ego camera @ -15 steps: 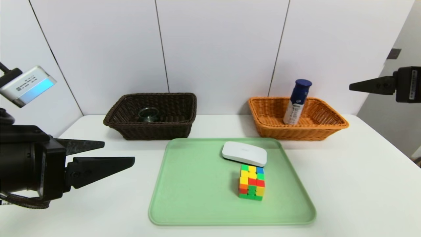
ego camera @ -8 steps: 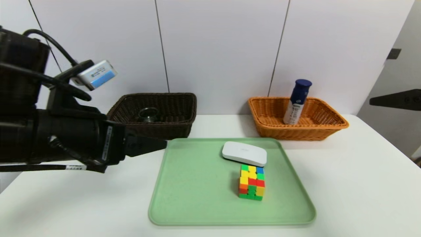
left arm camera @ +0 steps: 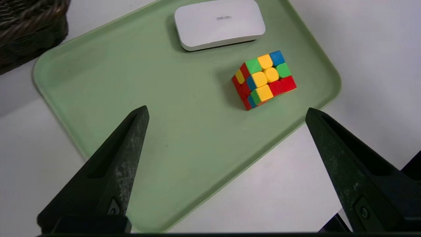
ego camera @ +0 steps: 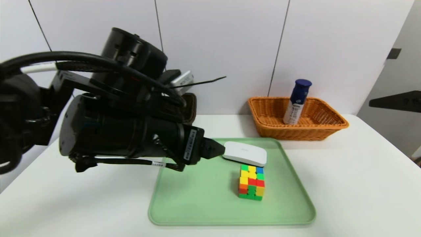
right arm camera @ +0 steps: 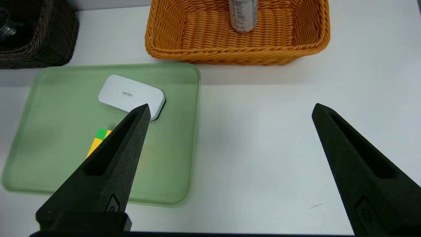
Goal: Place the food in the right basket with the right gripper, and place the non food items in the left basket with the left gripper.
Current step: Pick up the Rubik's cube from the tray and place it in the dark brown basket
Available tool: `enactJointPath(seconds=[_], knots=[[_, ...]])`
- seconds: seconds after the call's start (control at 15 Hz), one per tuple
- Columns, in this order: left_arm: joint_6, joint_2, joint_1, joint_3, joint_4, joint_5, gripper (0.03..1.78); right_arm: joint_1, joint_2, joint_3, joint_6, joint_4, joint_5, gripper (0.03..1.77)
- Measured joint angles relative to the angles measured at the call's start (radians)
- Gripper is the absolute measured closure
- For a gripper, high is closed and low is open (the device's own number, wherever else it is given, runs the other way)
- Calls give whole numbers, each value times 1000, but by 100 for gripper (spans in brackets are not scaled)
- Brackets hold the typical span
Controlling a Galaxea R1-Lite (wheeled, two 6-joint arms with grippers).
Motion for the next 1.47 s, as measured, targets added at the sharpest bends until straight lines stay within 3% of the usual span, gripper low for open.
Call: enactJointPath(seconds=[0.2, 0.4, 0.6, 1.07, 1.33, 1.47], knots=[[-1, 70, -58, -45, 0, 15, 12, -1, 0, 23, 2, -3, 0, 11], [0, 140, -109, -95, -1, 69, 12, -1, 0, 32, 2, -7, 1, 11], [29, 188, -128, -149, 1, 53, 12, -1, 0, 35, 2, -7, 2, 11], [306, 222, -112, -208, -3, -316, 12, -1, -5, 46, -1, -5, 4, 11], [515, 247, -36, -200, 1, -558, 12, 0, -19, 74, -6, -5, 4, 11], [653, 270, -8, -197, 2, -614, 12, 0, -29, 82, -7, -3, 4, 11]])
